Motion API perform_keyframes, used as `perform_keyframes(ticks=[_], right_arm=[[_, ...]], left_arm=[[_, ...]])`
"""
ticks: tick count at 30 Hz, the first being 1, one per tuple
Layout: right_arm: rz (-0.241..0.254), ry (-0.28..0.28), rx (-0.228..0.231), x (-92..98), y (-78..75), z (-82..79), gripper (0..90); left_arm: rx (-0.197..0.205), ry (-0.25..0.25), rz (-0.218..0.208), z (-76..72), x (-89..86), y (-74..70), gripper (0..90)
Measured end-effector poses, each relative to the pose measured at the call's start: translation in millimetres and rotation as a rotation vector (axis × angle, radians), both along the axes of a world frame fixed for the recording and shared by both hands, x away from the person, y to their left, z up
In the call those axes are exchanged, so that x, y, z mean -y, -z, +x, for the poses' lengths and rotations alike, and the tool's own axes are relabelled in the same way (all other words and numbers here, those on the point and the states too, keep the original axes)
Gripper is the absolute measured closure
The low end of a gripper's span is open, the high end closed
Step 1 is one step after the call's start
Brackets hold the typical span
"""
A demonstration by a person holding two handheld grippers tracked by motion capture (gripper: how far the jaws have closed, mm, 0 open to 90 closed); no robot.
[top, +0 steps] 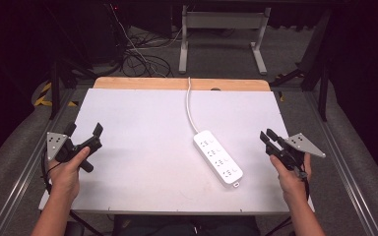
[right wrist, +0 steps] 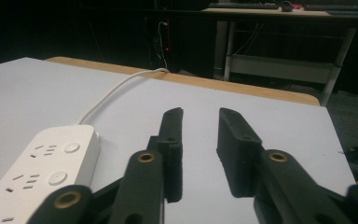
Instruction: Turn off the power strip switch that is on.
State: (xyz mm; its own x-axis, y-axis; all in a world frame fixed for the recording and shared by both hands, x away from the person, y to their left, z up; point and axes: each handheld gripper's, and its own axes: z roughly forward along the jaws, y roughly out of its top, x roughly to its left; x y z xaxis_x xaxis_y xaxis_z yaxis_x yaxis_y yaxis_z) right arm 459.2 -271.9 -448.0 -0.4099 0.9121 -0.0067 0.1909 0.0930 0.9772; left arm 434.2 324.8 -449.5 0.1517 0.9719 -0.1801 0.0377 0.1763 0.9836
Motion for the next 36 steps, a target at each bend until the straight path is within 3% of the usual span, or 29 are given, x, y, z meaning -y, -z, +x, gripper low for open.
perform_keyframes(ticks=[3,9,13,16,21,29,36], right_arm=[[-0.014,-0.005,0.001,1.0,-1.3,-2.2,78.3],[-0.039,-0.018,-0.069,4.7,-11.1,-3.9,89.8],[-0.004,-0.032,-0.09,3.6,-19.6,-0.4,90.0],[-0.007,-0.056,-0.101,0.2,-24.5,2.4,90.0],[-0.016,-0.09,-0.127,-5.7,-29.1,5.8,90.0],[-0.068,-0.133,-0.161,-29.1,-36.8,24.4,90.0],[-0.067,-0.162,-0.187,-46.3,-37.9,40.8,90.0]], left_arm=[[-0.001,-0.001,-0.001,0.3,0.7,0.0,4.5],[-0.002,0.0,-0.002,0.7,0.9,0.2,4.5],[-0.003,0.001,0.0,1.0,1.0,0.4,4.6],[-0.006,0.003,0.007,1.3,1.0,0.7,4.7],[-0.008,0.005,0.005,1.6,1.1,0.9,4.7],[-0.011,0.005,0.006,1.9,1.3,1.2,4.9],[-0.011,0.004,0.005,1.8,0.3,1.5,5.1]])
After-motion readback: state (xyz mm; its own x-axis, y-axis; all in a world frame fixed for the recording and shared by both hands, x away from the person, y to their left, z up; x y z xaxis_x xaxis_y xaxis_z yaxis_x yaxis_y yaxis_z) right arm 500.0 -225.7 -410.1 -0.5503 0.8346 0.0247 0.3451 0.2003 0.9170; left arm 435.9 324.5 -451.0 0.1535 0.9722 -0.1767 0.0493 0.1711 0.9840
